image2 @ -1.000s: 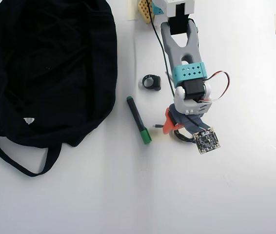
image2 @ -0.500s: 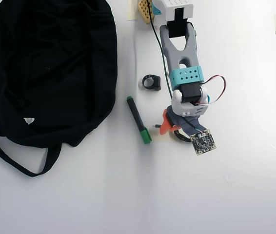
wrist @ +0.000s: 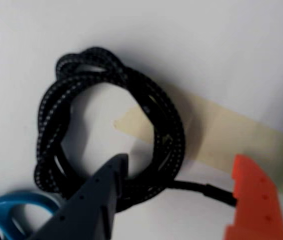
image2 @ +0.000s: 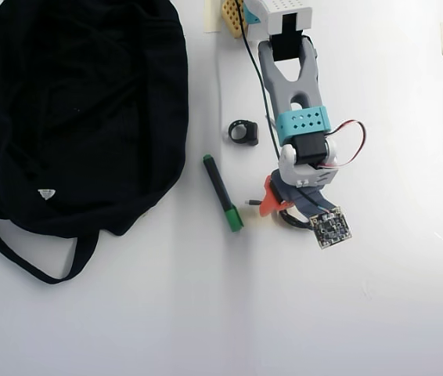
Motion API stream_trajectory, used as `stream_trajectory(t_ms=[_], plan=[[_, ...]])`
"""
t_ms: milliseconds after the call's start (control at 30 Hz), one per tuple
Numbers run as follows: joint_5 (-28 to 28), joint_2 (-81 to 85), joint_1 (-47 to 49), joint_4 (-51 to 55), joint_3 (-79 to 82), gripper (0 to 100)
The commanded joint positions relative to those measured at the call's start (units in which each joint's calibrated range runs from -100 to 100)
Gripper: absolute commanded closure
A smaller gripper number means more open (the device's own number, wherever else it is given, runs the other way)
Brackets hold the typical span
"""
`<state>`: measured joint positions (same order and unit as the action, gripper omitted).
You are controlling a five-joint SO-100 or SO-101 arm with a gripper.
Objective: Put the cable into the black bag
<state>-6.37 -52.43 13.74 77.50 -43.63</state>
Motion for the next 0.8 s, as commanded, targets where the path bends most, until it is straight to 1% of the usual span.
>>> stream_trajectory(t_ms=[0,767], plan=[[0.13,0.81,0.4,-0.84,-2.37,73],[-0.02,-0.52,0.4,-0.93,-2.37,73]])
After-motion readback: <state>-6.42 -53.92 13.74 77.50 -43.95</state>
